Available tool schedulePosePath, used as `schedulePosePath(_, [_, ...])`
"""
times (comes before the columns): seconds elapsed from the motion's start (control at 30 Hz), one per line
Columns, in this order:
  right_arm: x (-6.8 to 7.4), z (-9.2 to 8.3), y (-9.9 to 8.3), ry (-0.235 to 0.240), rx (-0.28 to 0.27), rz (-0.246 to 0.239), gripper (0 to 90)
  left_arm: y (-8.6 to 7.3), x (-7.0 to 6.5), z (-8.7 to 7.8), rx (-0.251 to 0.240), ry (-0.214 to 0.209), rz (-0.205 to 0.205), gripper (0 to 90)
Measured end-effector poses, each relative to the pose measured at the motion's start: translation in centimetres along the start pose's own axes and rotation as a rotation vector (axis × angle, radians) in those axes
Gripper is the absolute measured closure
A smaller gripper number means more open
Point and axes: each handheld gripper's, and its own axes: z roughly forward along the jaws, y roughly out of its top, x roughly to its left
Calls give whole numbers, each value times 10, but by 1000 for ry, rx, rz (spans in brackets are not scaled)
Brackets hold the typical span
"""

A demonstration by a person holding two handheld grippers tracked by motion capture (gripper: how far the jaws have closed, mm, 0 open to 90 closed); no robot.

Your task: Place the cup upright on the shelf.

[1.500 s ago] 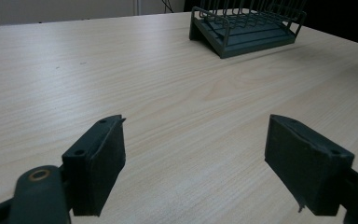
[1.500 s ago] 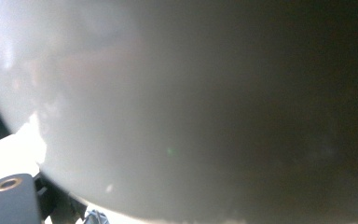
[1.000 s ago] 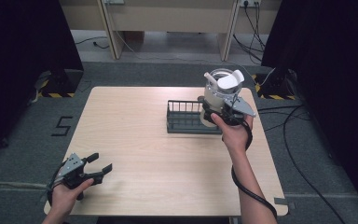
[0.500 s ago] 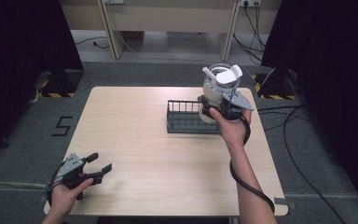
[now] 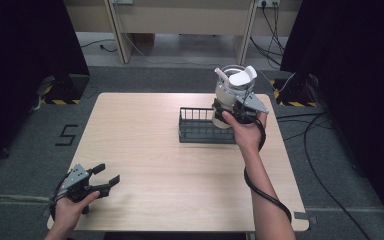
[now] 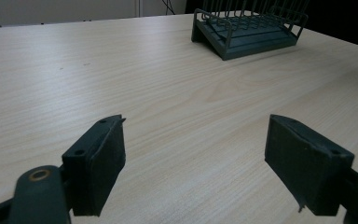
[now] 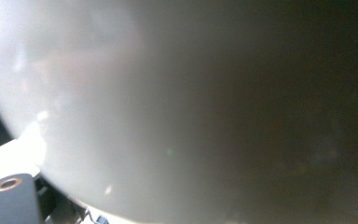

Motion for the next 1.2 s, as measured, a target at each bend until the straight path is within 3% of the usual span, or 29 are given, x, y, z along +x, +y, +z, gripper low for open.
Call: schedulePosePath(1.2, [2,41,-11,-2,49,30,110,0,1,0,-1,-3,-4,195])
